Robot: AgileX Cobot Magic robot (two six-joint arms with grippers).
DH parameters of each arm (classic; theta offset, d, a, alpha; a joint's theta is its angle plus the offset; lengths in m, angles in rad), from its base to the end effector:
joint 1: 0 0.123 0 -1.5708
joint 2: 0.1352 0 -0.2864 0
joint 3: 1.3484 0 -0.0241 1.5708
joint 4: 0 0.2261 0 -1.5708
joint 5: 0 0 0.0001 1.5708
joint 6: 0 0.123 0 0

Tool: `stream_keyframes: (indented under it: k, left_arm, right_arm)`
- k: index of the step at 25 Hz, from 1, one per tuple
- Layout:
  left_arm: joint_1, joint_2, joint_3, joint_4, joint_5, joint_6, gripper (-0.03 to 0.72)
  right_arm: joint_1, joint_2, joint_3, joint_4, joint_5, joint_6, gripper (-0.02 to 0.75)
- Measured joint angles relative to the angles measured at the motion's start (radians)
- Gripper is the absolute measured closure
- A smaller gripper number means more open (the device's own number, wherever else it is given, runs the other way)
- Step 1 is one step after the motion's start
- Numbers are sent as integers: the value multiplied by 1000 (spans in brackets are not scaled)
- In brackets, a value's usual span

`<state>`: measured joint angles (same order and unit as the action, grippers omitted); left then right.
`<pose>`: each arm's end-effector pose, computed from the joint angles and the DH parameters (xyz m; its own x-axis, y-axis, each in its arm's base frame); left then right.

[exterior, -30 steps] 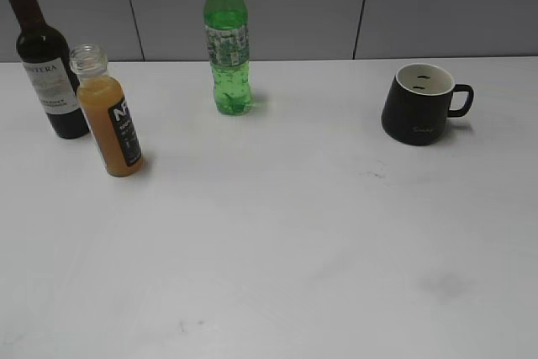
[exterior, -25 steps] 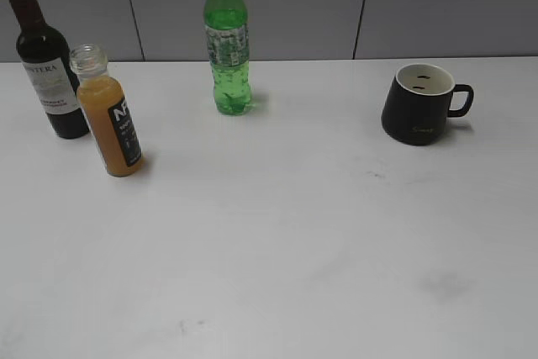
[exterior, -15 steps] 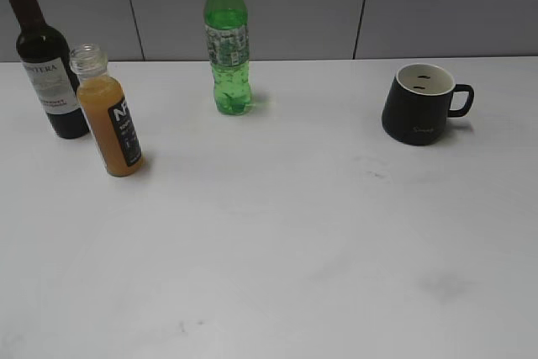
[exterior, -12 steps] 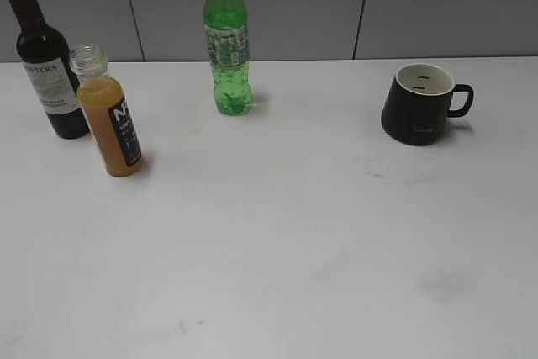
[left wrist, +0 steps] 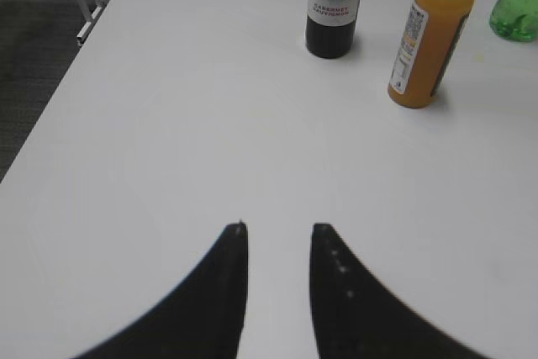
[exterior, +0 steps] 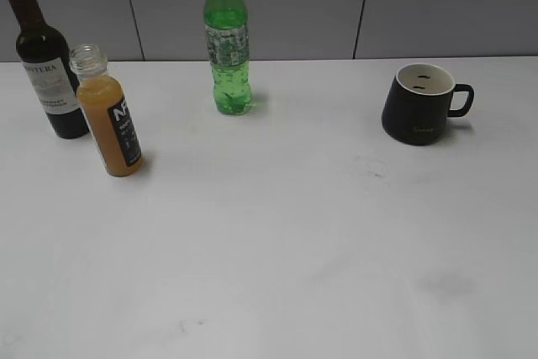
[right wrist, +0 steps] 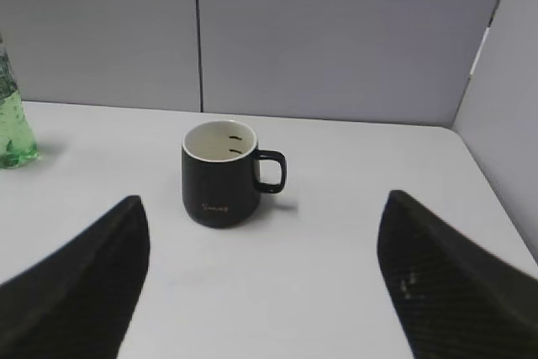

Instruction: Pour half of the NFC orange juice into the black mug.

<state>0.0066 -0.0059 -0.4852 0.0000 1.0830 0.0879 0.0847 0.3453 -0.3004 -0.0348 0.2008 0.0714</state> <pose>-0.0002 0.0000 0.2441 -0.4822 0.0846 -0.8719 0.0359 0.9964 0.0768 0.0921 0.0070 0.2695 -0.1599 0.0238 -0.9868 -0.0719 0.9968 0.0357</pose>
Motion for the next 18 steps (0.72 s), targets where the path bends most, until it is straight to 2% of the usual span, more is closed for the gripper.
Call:
stream_keyframes:
  k: [4,12,18]
  left_arm:
    - [0,0,0,0,0,0,485]
    - [0,0,0,0,0,0,485]
    - [0,0,0,0,0,0,485]
  right_arm:
    - [0,209,55,-2,-289,2,90]
    - [0,693,66,-2,-791,5,90]
    - [0,1033,65,118,-1163,-71,90]
